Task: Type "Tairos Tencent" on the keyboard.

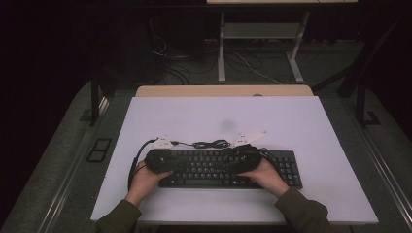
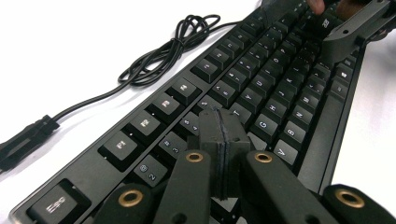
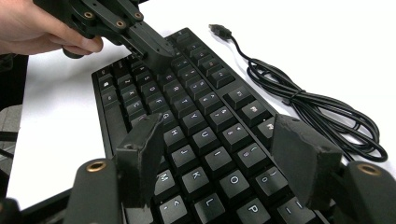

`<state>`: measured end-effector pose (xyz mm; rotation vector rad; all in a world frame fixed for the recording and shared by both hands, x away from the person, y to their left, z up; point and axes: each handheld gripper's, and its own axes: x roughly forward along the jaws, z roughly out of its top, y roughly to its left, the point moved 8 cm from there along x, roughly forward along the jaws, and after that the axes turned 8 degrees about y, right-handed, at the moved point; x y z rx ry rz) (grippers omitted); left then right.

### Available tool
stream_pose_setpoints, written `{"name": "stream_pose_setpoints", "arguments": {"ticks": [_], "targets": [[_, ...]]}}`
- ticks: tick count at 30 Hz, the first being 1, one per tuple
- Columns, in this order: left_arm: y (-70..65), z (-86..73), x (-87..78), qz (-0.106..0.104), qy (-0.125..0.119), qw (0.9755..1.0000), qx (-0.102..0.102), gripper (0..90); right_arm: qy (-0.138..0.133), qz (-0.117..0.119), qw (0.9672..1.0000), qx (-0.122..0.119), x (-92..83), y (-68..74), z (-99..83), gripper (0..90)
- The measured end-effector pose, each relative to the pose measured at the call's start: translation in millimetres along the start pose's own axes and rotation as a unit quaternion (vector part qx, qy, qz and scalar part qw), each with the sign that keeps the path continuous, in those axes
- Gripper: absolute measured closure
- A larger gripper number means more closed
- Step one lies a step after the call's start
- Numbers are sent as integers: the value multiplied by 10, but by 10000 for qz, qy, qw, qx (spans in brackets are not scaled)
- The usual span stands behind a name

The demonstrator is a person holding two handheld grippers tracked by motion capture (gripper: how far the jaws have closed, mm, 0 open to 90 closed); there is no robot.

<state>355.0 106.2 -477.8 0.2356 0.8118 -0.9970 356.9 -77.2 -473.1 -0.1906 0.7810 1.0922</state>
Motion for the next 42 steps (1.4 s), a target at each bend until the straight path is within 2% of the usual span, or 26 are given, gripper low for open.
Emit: {"name": "stream_pose_setpoints", "arguments": {"ticks": [2,5,15,19,25,33,39,42], "targets": [[-8,-5,-18,-10,-29,10000,-33,886,-17,1,10000,-10,-6,-1,6,343],[-12,-22,-37,19,-29,10000,-28,820,-36,3,10000,-24,-15,-7,17,343],[-7,-24,-94,154,-148,9996,-177,496,-76,32,10000,-26,-51,6,33,356],[-6,-16,-96,174,-206,9994,-199,424,-86,82,9999,-36,-46,34,42,384],[3,-4,-110,225,-290,9991,-199,368,-52,168,9998,-89,-16,97,44,486],[0,6,-97,265,-299,9991,-143,324,45,295,9993,-239,40,203,47,715],[0,18,-86,274,-336,9989,-186,288,201,391,9983,-386,106,285,26,888],[-2,29,-92,284,-363,9988,-178,283,236,438,9980,-395,118,304,24,893]]}}
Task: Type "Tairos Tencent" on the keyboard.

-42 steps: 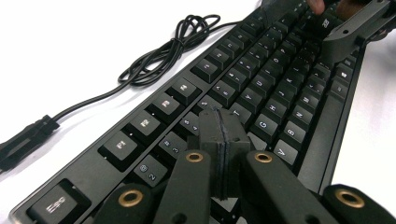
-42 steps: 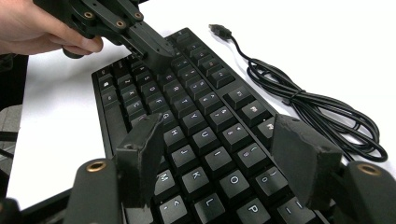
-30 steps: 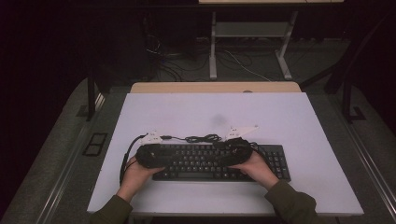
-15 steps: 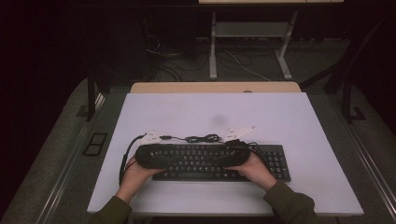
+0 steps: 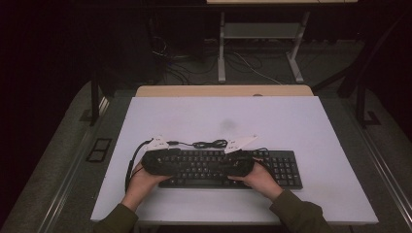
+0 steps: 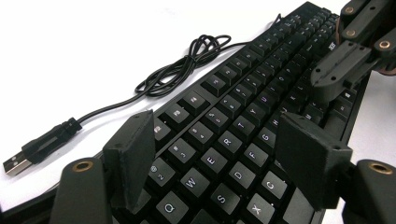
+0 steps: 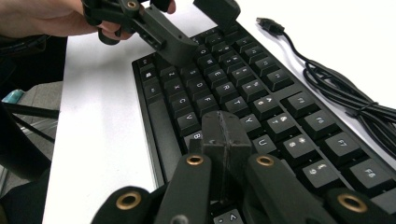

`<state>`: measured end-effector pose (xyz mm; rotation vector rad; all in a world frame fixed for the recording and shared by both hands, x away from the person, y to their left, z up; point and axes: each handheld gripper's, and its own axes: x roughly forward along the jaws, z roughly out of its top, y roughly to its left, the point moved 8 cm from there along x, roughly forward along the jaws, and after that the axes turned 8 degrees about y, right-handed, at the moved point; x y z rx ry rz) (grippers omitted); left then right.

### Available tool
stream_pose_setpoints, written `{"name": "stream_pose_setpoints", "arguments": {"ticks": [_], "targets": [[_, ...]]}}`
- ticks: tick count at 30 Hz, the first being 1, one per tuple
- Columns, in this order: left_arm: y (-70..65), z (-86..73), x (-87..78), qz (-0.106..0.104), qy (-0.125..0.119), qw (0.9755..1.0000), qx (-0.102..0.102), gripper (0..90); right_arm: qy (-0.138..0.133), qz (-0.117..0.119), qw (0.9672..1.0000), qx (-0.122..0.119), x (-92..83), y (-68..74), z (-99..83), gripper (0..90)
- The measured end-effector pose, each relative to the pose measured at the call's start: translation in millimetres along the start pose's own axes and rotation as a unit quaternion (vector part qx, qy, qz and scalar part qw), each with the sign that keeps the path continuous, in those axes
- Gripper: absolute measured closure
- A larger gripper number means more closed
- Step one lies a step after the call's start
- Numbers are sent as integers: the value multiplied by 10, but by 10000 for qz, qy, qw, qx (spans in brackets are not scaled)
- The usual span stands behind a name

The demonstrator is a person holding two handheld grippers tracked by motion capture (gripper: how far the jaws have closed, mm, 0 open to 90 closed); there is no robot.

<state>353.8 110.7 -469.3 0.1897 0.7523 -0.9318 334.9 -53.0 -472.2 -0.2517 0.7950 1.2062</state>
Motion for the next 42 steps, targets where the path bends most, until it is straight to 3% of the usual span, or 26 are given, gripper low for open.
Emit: {"name": "stream_pose_setpoints", "arguments": {"ticks": [25,42], "targets": [[-8,10,4,2,-2,10000,15,271,521,-45,9986,-107,204,53,-122,893],[-8,20,-10,22,-52,10000,-6,274,290,-14,9996,-23,110,9,-76,867]]}}
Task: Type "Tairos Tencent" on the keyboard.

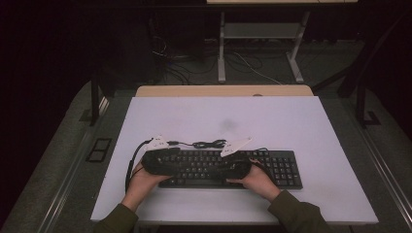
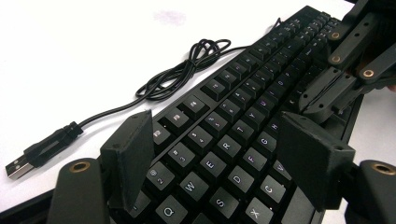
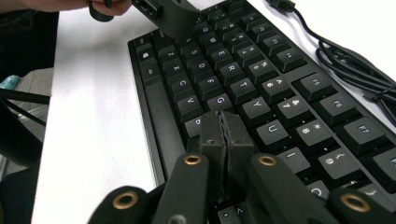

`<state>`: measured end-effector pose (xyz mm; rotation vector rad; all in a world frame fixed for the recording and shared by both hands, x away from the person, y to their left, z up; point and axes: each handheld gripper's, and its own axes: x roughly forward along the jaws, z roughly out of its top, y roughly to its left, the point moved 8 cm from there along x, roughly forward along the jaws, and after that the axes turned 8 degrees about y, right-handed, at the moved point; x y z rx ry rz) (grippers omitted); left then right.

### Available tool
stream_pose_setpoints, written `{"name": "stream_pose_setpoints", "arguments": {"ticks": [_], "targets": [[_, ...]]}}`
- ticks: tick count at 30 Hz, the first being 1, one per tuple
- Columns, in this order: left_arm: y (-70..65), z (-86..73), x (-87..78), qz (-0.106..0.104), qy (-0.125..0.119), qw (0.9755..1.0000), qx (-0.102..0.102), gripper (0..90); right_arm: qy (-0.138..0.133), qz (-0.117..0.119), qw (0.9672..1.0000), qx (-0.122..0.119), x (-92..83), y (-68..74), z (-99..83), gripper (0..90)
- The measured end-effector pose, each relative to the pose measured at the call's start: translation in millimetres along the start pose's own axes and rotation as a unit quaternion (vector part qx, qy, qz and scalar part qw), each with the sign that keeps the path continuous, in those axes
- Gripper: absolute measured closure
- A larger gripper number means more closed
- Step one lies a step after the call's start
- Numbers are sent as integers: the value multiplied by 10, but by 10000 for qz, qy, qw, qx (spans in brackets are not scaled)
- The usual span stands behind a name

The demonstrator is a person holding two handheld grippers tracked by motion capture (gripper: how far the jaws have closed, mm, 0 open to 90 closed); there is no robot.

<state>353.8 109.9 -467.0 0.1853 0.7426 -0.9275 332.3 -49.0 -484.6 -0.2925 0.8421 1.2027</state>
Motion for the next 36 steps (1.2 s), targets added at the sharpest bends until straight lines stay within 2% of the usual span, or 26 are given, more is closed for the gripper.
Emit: {"name": "stream_pose_setpoints", "arguments": {"ticks": [5,8,12,16,20,27,36], "targets": [[4,7,-4,-4,-27,10000,5,297,-109,43,9999,50,-63,-16,15,760],[-4,13,-4,-58,-41,10000,-16,359,-187,50,9998,89,-115,-39,13,668],[-38,45,11,-141,-62,9999,22,537,-296,8,9994,177,-193,-79,-6,546],[-96,91,73,-267,11,9995,138,739,-384,-20,9990,205,-267,-99,-37,476],[-159,130,149,-370,106,9989,253,892,-463,-111,9985,270,-359,-140,-77,398],[-212,142,272,-430,277,9981,331,893,-592,-262,9973,347,-488,-223,-150,313],[-227,67,433,-384,640,9963,415,893,-616,-335,9969,363,-627,-247,-263,292]]}}
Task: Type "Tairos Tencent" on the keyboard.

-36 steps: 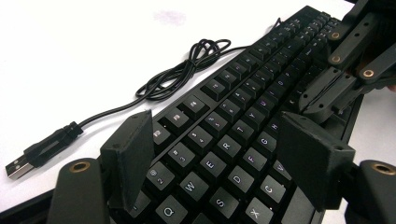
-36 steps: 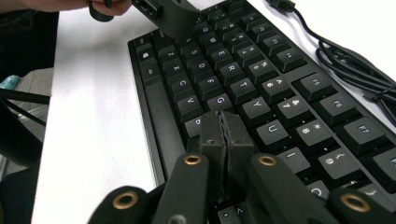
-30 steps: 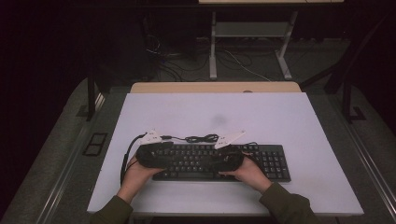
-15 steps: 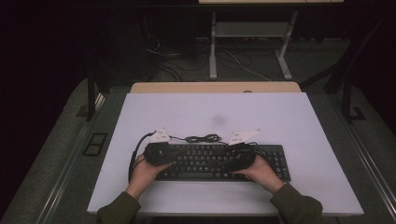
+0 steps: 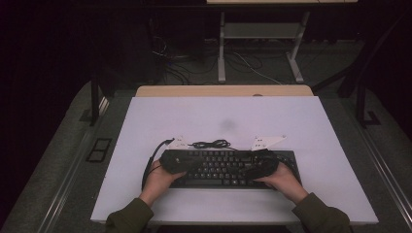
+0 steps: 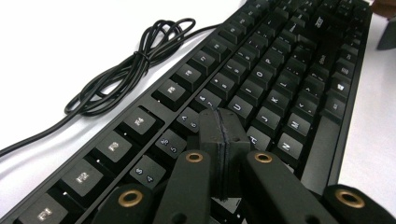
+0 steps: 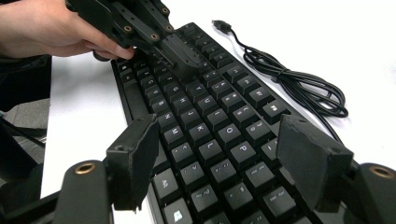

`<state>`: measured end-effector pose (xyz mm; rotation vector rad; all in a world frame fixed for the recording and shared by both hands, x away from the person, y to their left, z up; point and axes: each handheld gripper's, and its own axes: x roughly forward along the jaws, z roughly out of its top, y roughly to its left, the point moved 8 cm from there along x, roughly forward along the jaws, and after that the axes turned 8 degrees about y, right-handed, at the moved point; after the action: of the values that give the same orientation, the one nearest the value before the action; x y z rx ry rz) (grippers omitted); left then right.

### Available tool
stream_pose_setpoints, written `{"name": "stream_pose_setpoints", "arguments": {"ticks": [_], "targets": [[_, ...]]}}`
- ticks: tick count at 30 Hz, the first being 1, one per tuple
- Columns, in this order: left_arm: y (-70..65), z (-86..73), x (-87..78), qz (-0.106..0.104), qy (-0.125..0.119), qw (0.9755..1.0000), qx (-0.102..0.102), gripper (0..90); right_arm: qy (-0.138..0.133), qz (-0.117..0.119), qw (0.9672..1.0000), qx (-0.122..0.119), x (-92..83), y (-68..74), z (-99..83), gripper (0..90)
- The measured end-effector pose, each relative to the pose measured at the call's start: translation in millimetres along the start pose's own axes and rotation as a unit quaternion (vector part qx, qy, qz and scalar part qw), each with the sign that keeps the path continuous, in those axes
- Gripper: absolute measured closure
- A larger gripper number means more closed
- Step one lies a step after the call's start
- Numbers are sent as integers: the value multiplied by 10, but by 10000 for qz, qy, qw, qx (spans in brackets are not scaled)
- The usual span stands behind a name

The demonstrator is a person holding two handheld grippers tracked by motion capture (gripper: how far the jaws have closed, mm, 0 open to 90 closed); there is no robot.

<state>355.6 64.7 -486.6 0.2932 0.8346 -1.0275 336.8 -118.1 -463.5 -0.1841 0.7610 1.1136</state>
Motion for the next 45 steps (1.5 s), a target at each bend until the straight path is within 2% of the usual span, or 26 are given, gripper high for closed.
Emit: {"name": "stream_pose_setpoints", "arguments": {"ticks": [9,14,16,23,31,34,42,45], "targets": [[-17,-16,26,12,105,9999,96,894,-44,-48,10000,18,-76,-22,-40,287],[-25,-11,-19,5,6,10000,62,884,-81,-82,9999,26,-94,-46,-24,276],[-26,-6,-43,-45,-84,10000,-14,831,-84,-98,9999,42,-99,-48,-24,274],[-40,-16,-208,9,-343,9994,-61,615,-147,-173,9997,106,-179,-77,-59,261],[-18,-90,-378,215,-502,9985,-93,366,-242,-265,9992,150,-313,-124,-138,248],[-18,-100,-451,249,-611,9977,-129,315,-294,-319,9989,195,-369,-151,-170,239],[-23,-227,-600,395,-692,9967,-144,207,-340,-458,9978,336,-534,-222,-306,217],[-21,-270,-659,443,-734,9962,-138,173,-360,-594,9968,403,-605,-257,-371,204]]}}
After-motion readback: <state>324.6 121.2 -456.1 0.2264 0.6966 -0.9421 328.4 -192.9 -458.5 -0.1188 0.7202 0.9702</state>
